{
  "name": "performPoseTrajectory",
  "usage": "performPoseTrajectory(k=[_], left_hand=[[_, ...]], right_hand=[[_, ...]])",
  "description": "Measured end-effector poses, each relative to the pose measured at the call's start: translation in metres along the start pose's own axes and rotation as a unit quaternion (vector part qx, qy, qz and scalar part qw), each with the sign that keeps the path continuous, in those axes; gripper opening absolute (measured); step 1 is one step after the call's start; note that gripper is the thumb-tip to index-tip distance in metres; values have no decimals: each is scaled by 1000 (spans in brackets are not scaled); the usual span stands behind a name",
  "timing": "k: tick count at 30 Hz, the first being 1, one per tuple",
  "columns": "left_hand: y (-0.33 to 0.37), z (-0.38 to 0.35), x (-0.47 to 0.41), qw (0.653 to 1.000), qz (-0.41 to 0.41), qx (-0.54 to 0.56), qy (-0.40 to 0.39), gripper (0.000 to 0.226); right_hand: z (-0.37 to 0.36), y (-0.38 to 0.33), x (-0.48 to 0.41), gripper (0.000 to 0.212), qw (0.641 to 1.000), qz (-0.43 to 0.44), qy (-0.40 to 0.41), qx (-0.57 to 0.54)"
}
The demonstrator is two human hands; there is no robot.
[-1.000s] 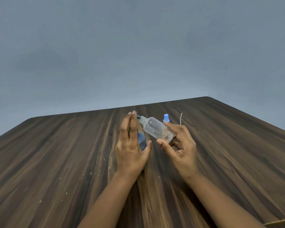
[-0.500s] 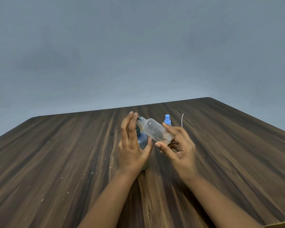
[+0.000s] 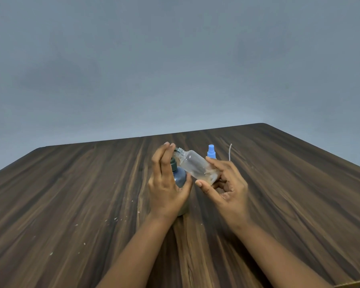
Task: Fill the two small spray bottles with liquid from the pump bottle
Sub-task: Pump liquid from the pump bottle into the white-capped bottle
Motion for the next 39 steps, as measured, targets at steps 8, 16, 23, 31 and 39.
performPoseTrajectory(k=[8, 16, 23, 31, 39], left_hand=[[0, -1, 1, 1000, 1, 6, -3, 87], [-3, 0, -2, 1000, 9, 9, 4, 80], [2, 2, 1, 1000, 15, -1, -19, 90], [4, -2, 0, 1000, 17, -16, 0, 79], [3, 0, 3, 1000, 2, -14, -7, 96]], right_hand=[[-1, 3, 2, 44, 1000, 0, -7, -1], [-1, 2, 3, 43, 1000, 6, -11, 2], [-2, 3, 3, 42, 1000, -6, 1, -6], [0, 2, 2, 44, 999, 29, -4, 24], [-3, 4, 3, 44, 1000, 10, -3, 12]])
Point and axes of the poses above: each hand's wrist, its own x-axis away from the middle knuckle, its own z-axis out of the back of the hand, y = z × x, the point moved 4 cm from there along -x, towards the middle knuckle, and after that the axes turned 14 degrees about y, right-handed, at the moved point
